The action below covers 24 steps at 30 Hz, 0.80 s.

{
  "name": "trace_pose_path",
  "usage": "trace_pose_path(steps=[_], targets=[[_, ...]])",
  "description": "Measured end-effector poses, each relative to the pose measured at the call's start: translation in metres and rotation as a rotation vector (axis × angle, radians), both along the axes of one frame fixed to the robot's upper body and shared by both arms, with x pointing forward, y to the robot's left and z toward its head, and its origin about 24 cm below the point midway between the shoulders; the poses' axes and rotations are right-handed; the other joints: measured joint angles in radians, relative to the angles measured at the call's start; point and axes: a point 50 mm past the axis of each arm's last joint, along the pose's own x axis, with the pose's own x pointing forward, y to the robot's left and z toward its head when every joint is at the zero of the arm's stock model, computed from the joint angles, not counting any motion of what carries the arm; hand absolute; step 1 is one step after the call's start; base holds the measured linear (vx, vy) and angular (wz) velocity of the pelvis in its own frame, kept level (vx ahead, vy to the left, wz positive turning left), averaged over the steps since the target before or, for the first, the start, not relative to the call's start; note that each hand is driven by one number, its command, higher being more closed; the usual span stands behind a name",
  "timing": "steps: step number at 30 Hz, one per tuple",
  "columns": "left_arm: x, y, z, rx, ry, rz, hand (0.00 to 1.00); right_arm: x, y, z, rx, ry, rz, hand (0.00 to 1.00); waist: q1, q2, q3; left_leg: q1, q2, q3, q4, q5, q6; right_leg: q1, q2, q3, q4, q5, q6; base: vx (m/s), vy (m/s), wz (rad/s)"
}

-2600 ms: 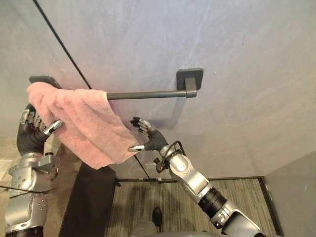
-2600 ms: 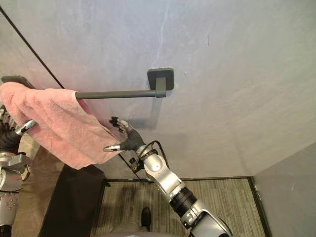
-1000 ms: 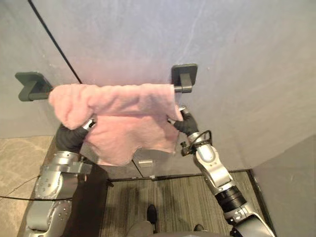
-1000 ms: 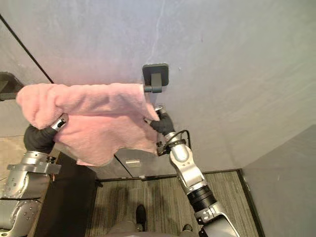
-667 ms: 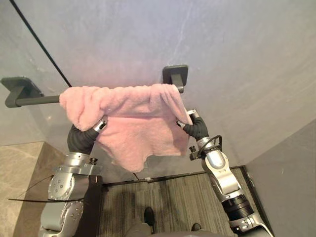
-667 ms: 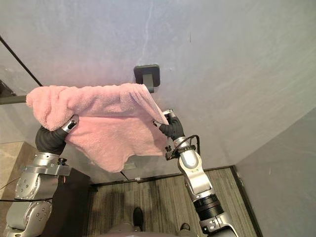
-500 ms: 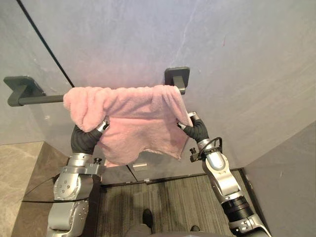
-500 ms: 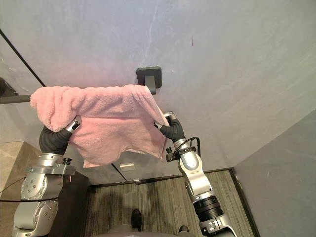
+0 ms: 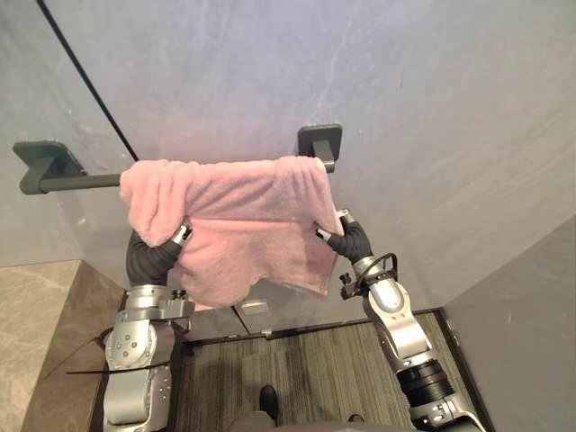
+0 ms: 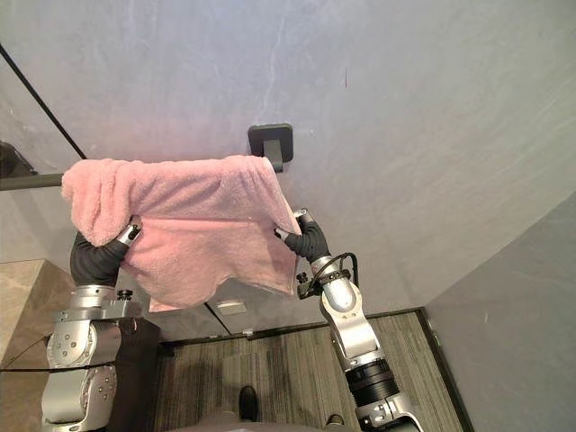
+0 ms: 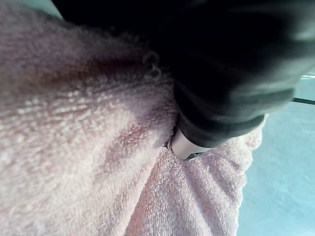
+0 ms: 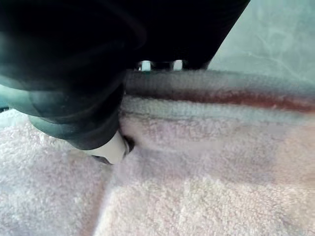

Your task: Organize washtable

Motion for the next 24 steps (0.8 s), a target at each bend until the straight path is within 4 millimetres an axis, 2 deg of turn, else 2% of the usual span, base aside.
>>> trace_pose_path(steps=[4, 9, 12, 16, 18, 21, 23, 24], targets=[[-0.001, 0.002, -0.002, -0.005, 0.008, 0.020, 0.00, 0.001, -0.010, -0.006, -0.001, 0.028, -0.038, 0.00, -0.001, 0.000, -0.001, 0.008, 0.000, 0.000, 0.000, 0.000, 0.000, 0.008, 0.000, 0.000, -0.001, 0.000, 0.000, 0.00, 0.000, 0.00], [-0.010, 0.012, -0.009, -0.004, 0.048, 0.063, 0.00, -0.004, -0.015, -0.024, -0.007, 0.106, -0.061, 0.00, -0.018, -0.001, -0.018, 0.008, 0.001, 0.001, 0.000, 0.000, -0.001, 0.008, 0.000, 0.001, -0.001, 0.000, 0.000, 0.00, 0.000, 0.00], [-0.010, 0.013, -0.012, -0.023, 0.058, 0.060, 0.00, -0.009, -0.032, -0.044, -0.028, 0.201, -0.118, 0.00, -0.022, -0.002, -0.019, 0.009, 0.001, 0.005, 0.000, 0.000, -0.001, 0.007, 0.000, 0.005, -0.008, 0.001, 0.001, 0.00, 0.000, -0.03], [-0.017, 0.016, -0.023, -0.032, 0.109, 0.068, 0.00, -0.022, -0.051, -0.061, -0.050, 0.268, -0.166, 0.00, -0.024, -0.001, -0.019, 0.009, 0.002, 0.015, 0.000, 0.000, -0.001, 0.006, 0.001, 0.009, -0.016, 0.007, 0.003, 0.00, 0.000, -0.08], [-0.020, 0.019, -0.035, -0.035, 0.162, 0.075, 0.00, -0.032, -0.057, -0.072, -0.058, 0.310, -0.180, 0.00, -0.025, 0.000, -0.020, 0.009, 0.003, 0.018, 0.000, -0.001, -0.001, 0.005, 0.002, 0.011, -0.016, 0.008, 0.003, 0.00, 0.001, -0.05], [-0.029, 0.026, -0.072, -0.046, 0.329, 0.144, 0.00, -0.054, -0.062, -0.098, -0.063, 0.427, -0.198, 0.00, -0.025, 0.003, -0.026, 0.006, 0.004, 0.026, 0.000, -0.001, -0.001, -0.004, 0.003, 0.024, -0.016, 0.008, 0.004, 0.01, 0.009, -0.09], [-0.046, 0.023, -0.106, -0.085, 0.489, 0.162, 0.00, -0.081, -0.064, -0.120, -0.059, 0.540, -0.196, 0.00, -0.029, 0.004, -0.027, 0.002, 0.004, 0.029, -0.001, -0.002, -0.001, -0.009, 0.002, 0.032, -0.016, 0.008, 0.004, 0.01, 0.013, -0.05], [-0.052, 0.021, -0.116, -0.093, 0.535, 0.162, 0.00, -0.088, -0.064, -0.126, -0.056, 0.568, -0.193, 0.00, -0.030, 0.004, -0.027, 0.002, 0.004, 0.029, -0.001, -0.002, -0.001, -0.009, 0.002, 0.032, -0.016, 0.008, 0.004, 0.00, 0.000, 0.00]])
